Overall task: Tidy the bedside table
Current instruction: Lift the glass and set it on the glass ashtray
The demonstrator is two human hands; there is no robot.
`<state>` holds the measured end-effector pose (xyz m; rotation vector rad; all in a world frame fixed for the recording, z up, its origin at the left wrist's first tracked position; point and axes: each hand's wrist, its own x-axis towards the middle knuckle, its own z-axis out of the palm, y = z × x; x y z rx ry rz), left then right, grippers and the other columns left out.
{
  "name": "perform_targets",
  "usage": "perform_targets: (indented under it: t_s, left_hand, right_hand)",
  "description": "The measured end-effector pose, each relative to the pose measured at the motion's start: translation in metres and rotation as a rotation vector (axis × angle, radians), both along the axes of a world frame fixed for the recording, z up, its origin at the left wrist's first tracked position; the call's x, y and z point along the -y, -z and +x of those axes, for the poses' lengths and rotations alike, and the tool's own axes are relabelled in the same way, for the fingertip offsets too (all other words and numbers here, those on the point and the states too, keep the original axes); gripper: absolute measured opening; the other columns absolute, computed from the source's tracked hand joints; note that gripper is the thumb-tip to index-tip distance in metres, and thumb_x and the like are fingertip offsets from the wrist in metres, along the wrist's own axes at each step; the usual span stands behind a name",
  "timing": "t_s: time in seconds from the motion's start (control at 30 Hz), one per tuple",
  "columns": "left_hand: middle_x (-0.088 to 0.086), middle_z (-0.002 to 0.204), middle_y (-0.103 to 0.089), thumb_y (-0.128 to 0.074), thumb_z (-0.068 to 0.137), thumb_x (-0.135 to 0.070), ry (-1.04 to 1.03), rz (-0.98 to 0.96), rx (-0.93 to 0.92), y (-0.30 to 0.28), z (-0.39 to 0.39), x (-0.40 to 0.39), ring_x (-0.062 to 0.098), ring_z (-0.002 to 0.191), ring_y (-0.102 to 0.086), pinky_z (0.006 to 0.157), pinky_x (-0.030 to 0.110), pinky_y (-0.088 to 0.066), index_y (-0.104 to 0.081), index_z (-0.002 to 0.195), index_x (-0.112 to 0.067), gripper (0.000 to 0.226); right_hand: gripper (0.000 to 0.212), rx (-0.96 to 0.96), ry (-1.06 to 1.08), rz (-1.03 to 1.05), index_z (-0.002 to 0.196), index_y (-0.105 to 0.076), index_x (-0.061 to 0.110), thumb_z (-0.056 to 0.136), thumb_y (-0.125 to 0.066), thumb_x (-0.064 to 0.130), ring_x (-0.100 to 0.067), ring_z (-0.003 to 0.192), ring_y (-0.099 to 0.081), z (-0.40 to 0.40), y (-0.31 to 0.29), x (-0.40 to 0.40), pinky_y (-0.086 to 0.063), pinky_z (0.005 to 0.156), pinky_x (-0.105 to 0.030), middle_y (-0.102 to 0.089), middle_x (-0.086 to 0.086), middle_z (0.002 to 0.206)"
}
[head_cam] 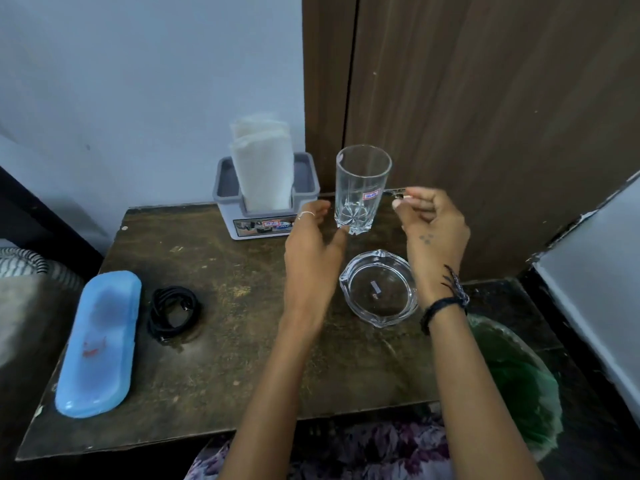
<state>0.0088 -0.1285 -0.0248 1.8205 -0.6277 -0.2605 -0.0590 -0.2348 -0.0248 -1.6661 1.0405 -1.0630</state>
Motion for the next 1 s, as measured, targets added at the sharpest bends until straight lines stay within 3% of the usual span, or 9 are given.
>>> perform_targets:
  t_s: [0.07, 0.13, 0.33, 0.4, 0.47, 0.6, 0.77, 0.9, 1.0]
  left_hand:
    - [-0.013, 0.121, -0.049, -0.064, 0.087, -0.020, -0.007, -0.037, -0.060, 0.000, 0.006, 0.015, -0.001, 0.113, -0.045, 0.085, 0.003, -0.033, -0.043, 0.134, -0.014, 0.052]
    - [-0.003, 0.140, -0.046, -0.064, 0.087, -0.023, 0.022, -0.085, -0.109, 0.001, 0.012, 0.029, 0.007, 0.125, -0.044, 0.097, 0.015, -0.034, -0.036, 0.139, -0.014, 0.060]
    - [-0.012, 0.120, -0.054, -0.065, 0.085, -0.017, 0.115, -0.129, -0.100, 0.010, 0.026, 0.055, -0.008, 0.098, -0.055, 0.084, 0.007, -0.047, -0.033, 0.140, -0.019, 0.063]
    - [-0.007, 0.126, -0.056, -0.067, 0.084, -0.015, 0.098, -0.130, -0.071, 0.014, 0.027, 0.058, -0.001, 0.106, -0.056, 0.091, 0.019, -0.050, -0.032, 0.141, -0.021, 0.067]
    - [-0.001, 0.126, -0.060, -0.070, 0.081, -0.014, 0.059, -0.138, -0.042, 0.015, 0.027, 0.056, 0.005, 0.108, -0.058, 0.095, 0.028, -0.051, -0.034, 0.139, -0.021, 0.069]
    - [-0.010, 0.113, -0.062, -0.075, 0.076, -0.017, 0.021, -0.153, -0.022, 0.013, 0.024, 0.052, -0.003, 0.100, -0.061, 0.092, 0.029, -0.053, -0.041, 0.136, -0.023, 0.069]
    - [0.000, 0.118, -0.066, -0.079, 0.072, -0.019, -0.018, -0.241, -0.028, -0.010, 0.012, 0.047, 0.003, 0.105, -0.064, 0.090, 0.031, -0.055, -0.042, 0.137, -0.021, 0.075]
    - [-0.002, 0.114, -0.067, -0.080, 0.072, -0.017, -0.008, -0.310, -0.051, -0.031, -0.009, 0.035, 0.002, 0.100, -0.066, 0.086, 0.028, -0.056, -0.043, 0.136, -0.020, 0.074]
    - [-0.013, 0.104, -0.067, -0.080, 0.071, -0.019, 0.028, -0.288, -0.041, -0.041, -0.027, 0.022, -0.003, 0.092, -0.067, 0.083, 0.028, -0.057, -0.044, 0.136, -0.026, 0.074]
  right_hand:
    - [0.047, -0.004, -0.090, 0.102, 0.118, -0.057, 0.016, 0.075, -0.075, 0.022, -0.007, 0.101, -0.058, 0.008, 0.002, 0.011, -0.047, 0.086, -0.017, -0.063, 0.000, 0.118]
    - [0.067, -0.039, -0.216, 0.150, 0.132, -0.045, 0.016, 0.073, -0.077, 0.022, -0.008, 0.119, -0.048, 0.019, 0.004, 0.020, -0.040, 0.098, -0.021, -0.052, 0.000, 0.134]
    - [0.070, -0.002, -0.402, 0.145, 0.137, -0.036, 0.022, 0.078, -0.069, 0.006, 0.021, 0.082, -0.043, 0.037, 0.021, 0.024, -0.040, 0.066, 0.005, -0.048, 0.016, 0.112]
    - [0.065, 0.030, -0.349, 0.100, 0.134, -0.040, 0.020, 0.078, -0.068, 0.004, 0.016, 0.090, -0.047, 0.037, 0.026, 0.021, -0.044, 0.076, 0.001, -0.053, 0.011, 0.117]
    - [0.060, 0.060, -0.317, 0.082, 0.131, -0.044, 0.018, 0.077, -0.070, 0.006, 0.005, 0.104, -0.050, 0.037, 0.027, 0.020, -0.048, 0.091, -0.016, -0.057, 0.003, 0.124]
    - [0.061, 0.103, -0.314, 0.053, 0.128, -0.047, 0.018, 0.074, -0.075, 0.013, -0.007, 0.117, -0.053, 0.033, 0.029, 0.020, -0.050, 0.092, -0.018, -0.060, 0.000, 0.123]
    - [0.065, 0.185, -0.345, -0.004, 0.127, -0.047, 0.028, 0.071, -0.078, 0.020, -0.010, 0.120, -0.052, 0.025, 0.014, 0.022, -0.049, 0.098, -0.039, -0.056, 0.000, 0.124]
    - [0.072, 0.184, -0.372, -0.068, 0.126, -0.044, 0.037, 0.066, -0.082, 0.021, -0.005, 0.113, -0.055, 0.008, -0.010, 0.016, -0.054, 0.090, -0.030, -0.046, 0.009, 0.121]
    - [0.073, 0.190, -0.382, -0.058, 0.124, -0.042, 0.038, 0.066, -0.083, 0.019, -0.007, 0.111, -0.060, -0.014, -0.019, 0.005, -0.055, 0.088, -0.032, -0.055, 0.007, 0.125]
